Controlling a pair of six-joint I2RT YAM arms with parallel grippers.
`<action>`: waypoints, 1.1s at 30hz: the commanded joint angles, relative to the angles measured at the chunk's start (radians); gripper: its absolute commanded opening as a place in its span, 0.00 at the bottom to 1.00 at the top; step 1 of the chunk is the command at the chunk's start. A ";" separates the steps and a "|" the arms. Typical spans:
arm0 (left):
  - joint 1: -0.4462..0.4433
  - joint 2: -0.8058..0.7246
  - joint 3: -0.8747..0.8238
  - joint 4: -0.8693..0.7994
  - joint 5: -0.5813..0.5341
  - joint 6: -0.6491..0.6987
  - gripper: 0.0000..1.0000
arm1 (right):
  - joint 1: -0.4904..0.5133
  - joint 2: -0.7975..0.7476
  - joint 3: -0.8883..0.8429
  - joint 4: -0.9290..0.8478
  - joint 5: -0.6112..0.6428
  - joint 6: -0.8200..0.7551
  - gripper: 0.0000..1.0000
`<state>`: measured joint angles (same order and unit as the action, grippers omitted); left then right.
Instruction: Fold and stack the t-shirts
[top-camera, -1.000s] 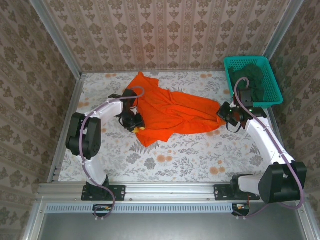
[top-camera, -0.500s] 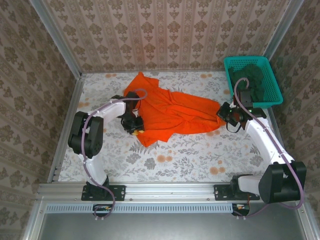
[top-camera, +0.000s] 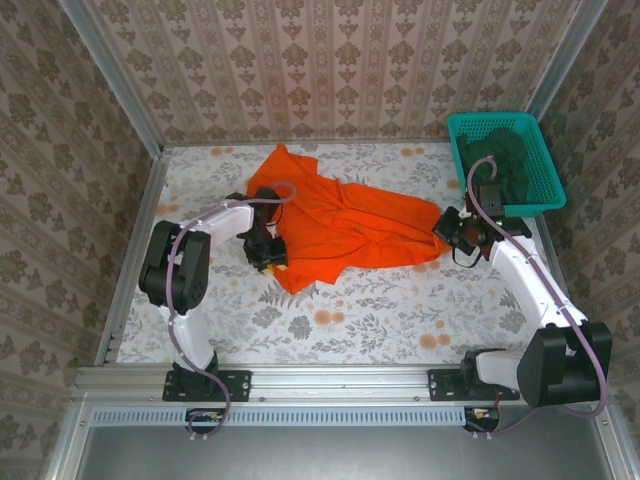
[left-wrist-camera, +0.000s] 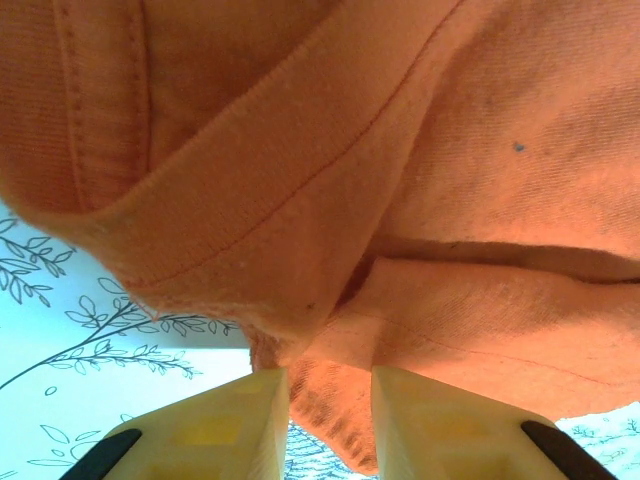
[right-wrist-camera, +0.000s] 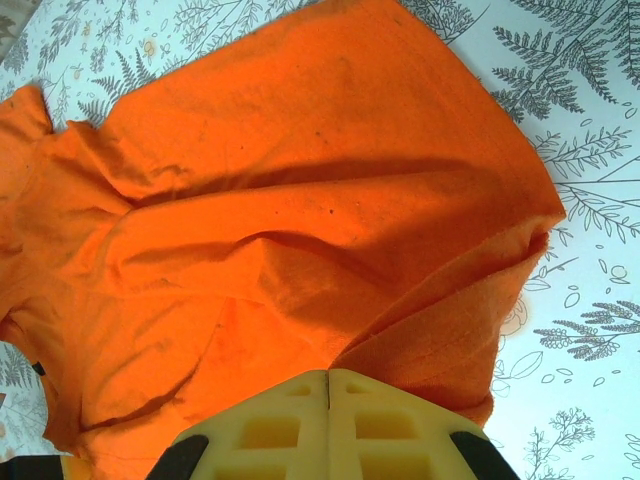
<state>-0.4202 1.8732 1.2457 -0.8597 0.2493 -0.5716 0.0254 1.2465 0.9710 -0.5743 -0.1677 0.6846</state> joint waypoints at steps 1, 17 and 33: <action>-0.003 0.018 0.006 -0.004 -0.001 0.015 0.28 | 0.007 -0.018 -0.008 0.002 0.002 0.006 0.00; -0.003 0.042 0.047 0.007 0.006 0.013 0.28 | 0.007 -0.019 -0.009 0.001 -0.003 0.005 0.00; -0.004 0.063 0.046 0.010 -0.023 0.037 0.34 | 0.007 -0.027 -0.015 0.002 -0.004 0.015 0.00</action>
<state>-0.4202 1.9125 1.2732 -0.8394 0.2455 -0.5587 0.0254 1.2407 0.9665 -0.5743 -0.1677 0.6849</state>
